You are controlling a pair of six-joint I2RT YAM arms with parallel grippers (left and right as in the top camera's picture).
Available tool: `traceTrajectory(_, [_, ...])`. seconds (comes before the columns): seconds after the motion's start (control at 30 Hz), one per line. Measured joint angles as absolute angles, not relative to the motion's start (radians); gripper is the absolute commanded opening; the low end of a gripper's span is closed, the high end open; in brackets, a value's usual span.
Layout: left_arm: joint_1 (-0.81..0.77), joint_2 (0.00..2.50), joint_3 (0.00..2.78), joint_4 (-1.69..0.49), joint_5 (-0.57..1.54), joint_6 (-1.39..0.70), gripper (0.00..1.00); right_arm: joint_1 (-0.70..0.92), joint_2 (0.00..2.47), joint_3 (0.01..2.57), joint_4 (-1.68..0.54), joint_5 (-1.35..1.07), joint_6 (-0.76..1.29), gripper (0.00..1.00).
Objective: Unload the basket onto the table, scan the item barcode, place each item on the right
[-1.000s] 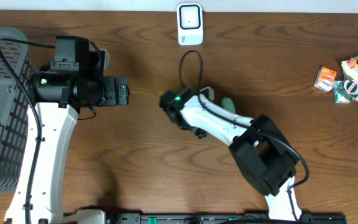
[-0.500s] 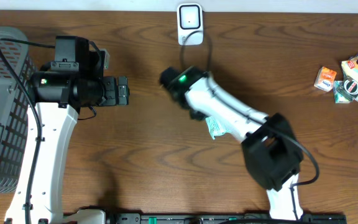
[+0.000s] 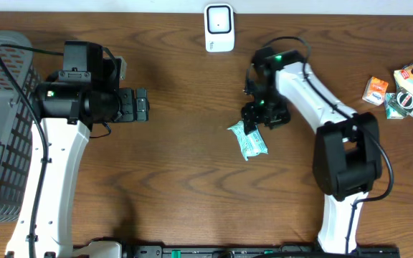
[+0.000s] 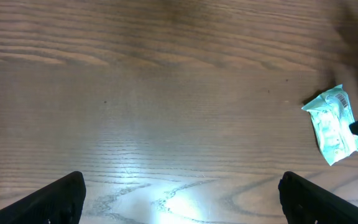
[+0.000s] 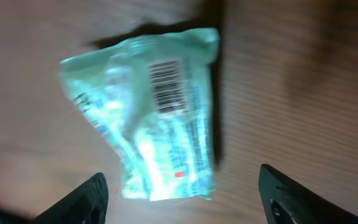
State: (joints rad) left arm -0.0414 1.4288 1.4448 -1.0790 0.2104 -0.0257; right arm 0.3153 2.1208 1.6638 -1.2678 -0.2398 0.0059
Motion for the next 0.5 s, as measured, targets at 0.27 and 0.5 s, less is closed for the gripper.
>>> traceTrajectory(0.27, [-0.041, 1.429, 1.445, -1.079, 0.210, -0.026, 0.98, 0.274, 2.121, 1.589, -1.331, -0.363, -0.064, 0.34])
traceTrajectory(0.5, [-0.041, 1.429, 1.445, -1.079, 0.210, -0.026, 0.98, 0.303, 2.121, 1.515, -1.365, -0.348, -0.029, 0.13])
